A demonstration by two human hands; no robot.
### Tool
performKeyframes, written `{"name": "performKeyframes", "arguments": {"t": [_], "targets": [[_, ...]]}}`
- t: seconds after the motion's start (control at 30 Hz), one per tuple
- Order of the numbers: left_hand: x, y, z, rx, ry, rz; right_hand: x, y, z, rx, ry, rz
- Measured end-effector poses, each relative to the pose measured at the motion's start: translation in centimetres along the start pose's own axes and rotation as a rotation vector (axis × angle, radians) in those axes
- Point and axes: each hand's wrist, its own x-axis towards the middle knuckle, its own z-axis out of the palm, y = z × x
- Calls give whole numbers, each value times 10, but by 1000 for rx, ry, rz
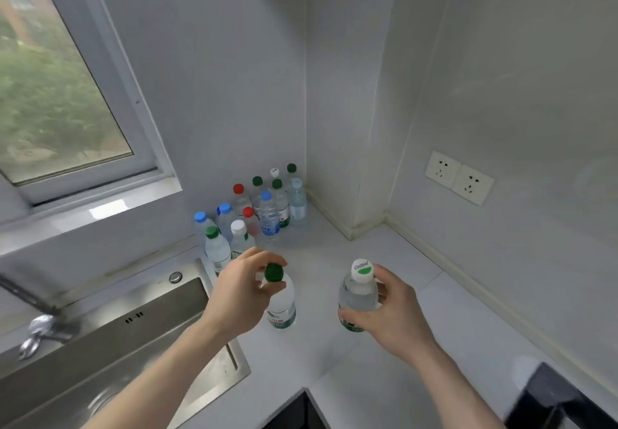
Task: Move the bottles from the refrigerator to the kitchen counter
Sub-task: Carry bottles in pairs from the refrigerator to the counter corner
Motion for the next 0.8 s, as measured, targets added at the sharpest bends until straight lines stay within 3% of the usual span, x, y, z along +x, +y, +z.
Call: {"name": "performKeyframes", "arguments": {"t": [0.37, 0.8], "targets": [[116, -54, 2, 233, -79, 76, 77, -8, 44, -41, 32, 52], [196, -87, 17, 330, -103, 87, 119, -3, 60, -57, 44, 108]]}}
